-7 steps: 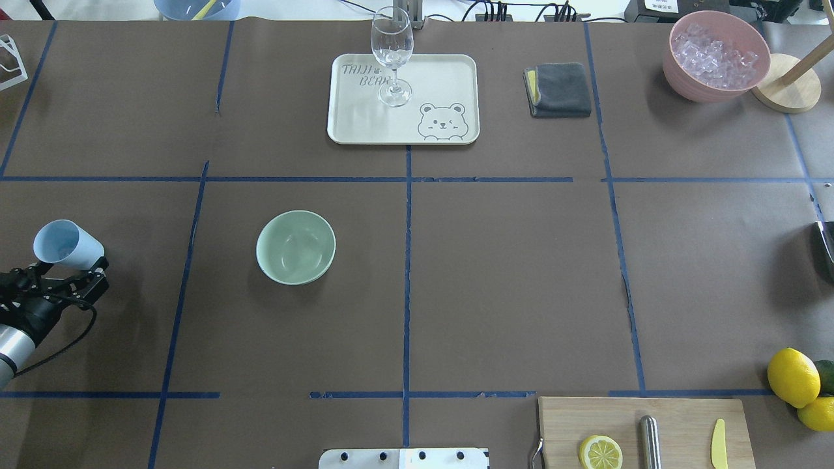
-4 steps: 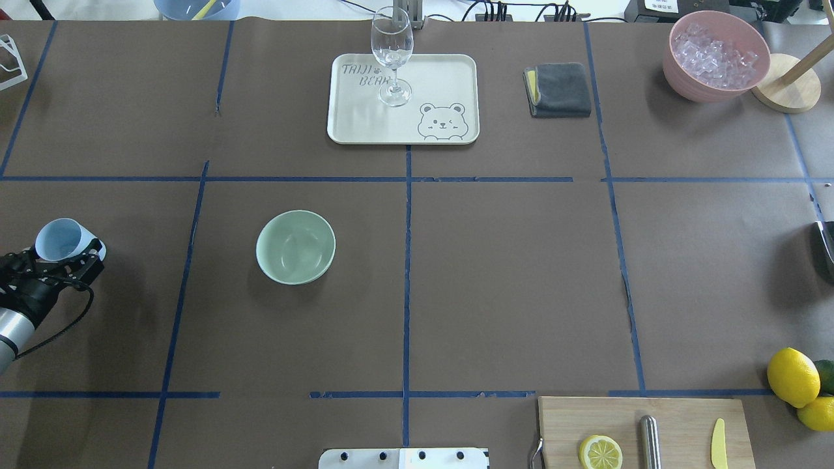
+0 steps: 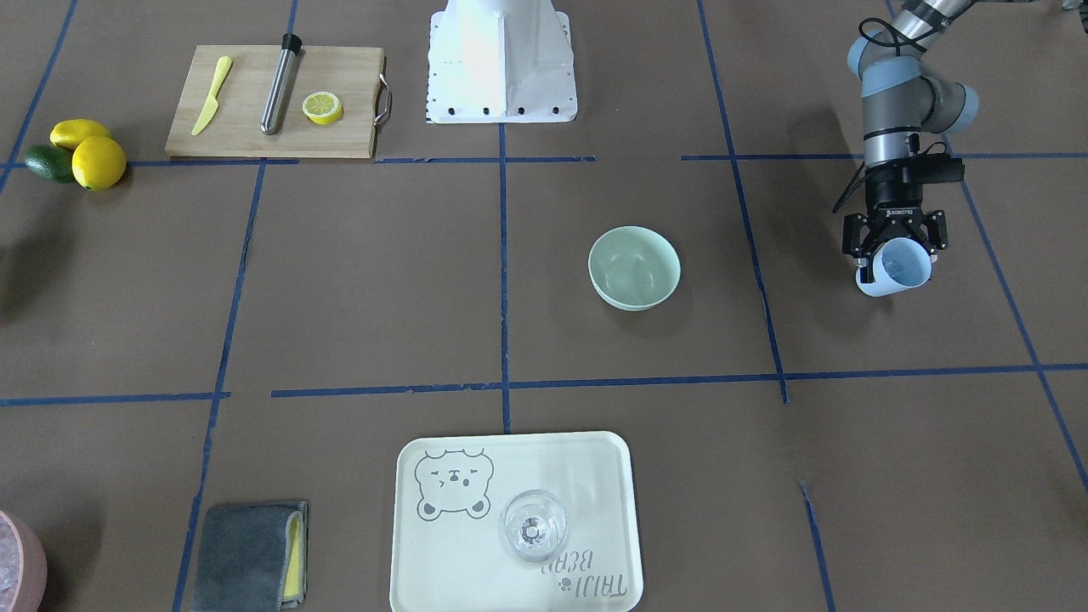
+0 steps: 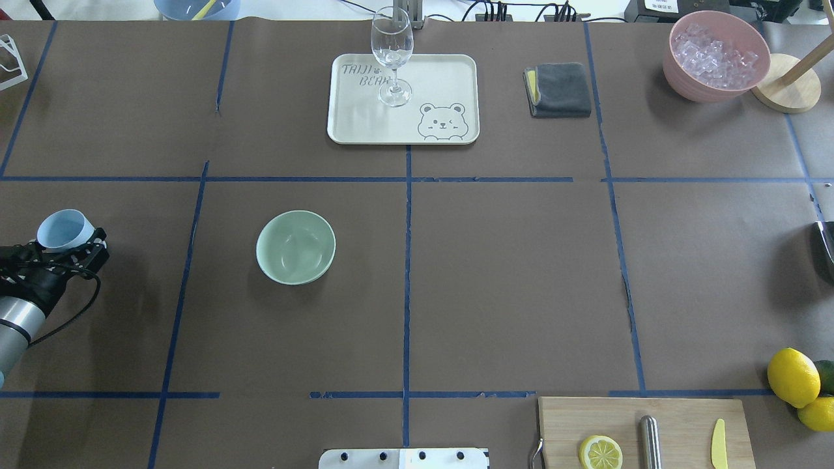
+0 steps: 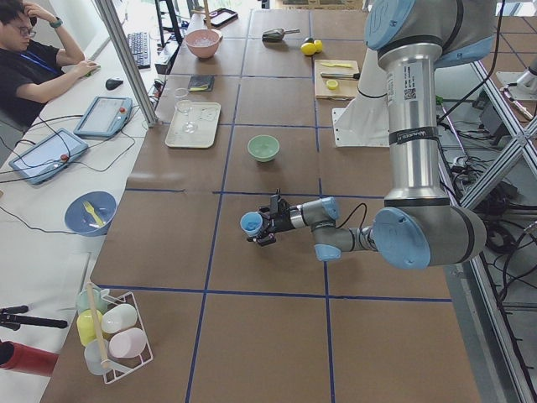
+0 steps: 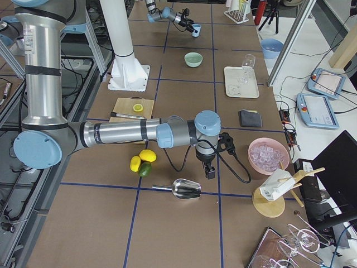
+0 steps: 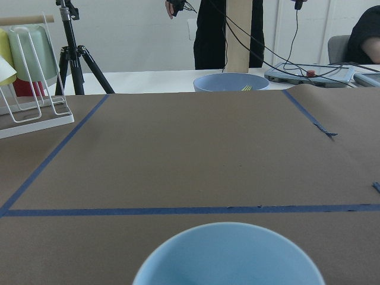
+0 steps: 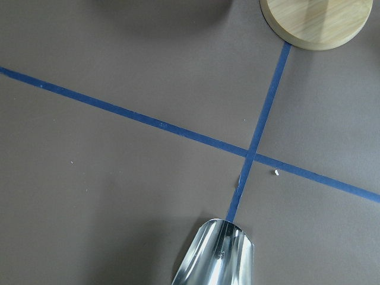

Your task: Pour ice into bowl

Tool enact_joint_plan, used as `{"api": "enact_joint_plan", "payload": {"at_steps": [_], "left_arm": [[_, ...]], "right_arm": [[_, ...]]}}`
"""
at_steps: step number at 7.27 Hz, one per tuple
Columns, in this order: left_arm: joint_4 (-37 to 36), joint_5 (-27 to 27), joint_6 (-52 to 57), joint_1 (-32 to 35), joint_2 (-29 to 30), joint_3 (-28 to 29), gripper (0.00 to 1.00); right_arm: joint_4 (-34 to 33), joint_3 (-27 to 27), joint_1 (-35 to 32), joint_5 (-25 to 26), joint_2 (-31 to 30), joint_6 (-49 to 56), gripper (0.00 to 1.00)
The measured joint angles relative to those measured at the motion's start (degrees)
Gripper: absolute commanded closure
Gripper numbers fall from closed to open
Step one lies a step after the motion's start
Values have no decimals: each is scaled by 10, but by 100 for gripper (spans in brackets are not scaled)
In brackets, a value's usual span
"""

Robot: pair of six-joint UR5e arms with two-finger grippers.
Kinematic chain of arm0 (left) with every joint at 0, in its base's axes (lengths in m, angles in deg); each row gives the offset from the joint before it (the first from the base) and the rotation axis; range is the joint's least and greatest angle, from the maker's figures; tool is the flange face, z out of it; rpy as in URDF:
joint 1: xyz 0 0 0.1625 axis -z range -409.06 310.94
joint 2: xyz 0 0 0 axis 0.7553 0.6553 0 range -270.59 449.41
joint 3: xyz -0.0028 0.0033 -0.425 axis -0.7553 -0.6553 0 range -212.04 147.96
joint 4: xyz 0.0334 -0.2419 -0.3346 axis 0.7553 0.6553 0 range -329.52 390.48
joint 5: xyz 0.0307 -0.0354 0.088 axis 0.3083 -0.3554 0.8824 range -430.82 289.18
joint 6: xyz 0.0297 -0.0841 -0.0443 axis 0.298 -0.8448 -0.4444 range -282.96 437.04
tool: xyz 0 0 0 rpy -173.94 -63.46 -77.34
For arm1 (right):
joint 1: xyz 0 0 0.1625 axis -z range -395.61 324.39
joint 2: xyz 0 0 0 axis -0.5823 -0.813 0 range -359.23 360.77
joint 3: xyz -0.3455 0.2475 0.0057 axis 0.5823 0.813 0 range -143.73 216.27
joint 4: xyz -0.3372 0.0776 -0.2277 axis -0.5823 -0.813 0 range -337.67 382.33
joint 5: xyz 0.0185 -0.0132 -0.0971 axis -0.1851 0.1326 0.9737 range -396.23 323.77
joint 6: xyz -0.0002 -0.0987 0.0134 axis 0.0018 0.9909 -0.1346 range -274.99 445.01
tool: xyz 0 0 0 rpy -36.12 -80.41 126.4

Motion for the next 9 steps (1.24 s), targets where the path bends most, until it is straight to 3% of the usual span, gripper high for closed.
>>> {"api": "enact_joint_plan", "payload": {"at_steps": [1,2,3,4,6,9], "left_arm": [[0,0,0,0,7,7,7],[0,0,0,0,10,10,24],[0,0,0,0,11,11,65],[2,-1,1,1,11,12,98],[18,-7,4,2,11,5,100],[81,-77,84,10,6,-32,100]], "right_arm": [[0,0,0,0,0,0,0],[0,0,0,0,1,-1,0],[0,0,0,1,2,-1,0],[0,0,0,1,2,-1,0],[0,0,0,2,4,-2,0],[-7,4,-1,2,8,-21,0]]}}
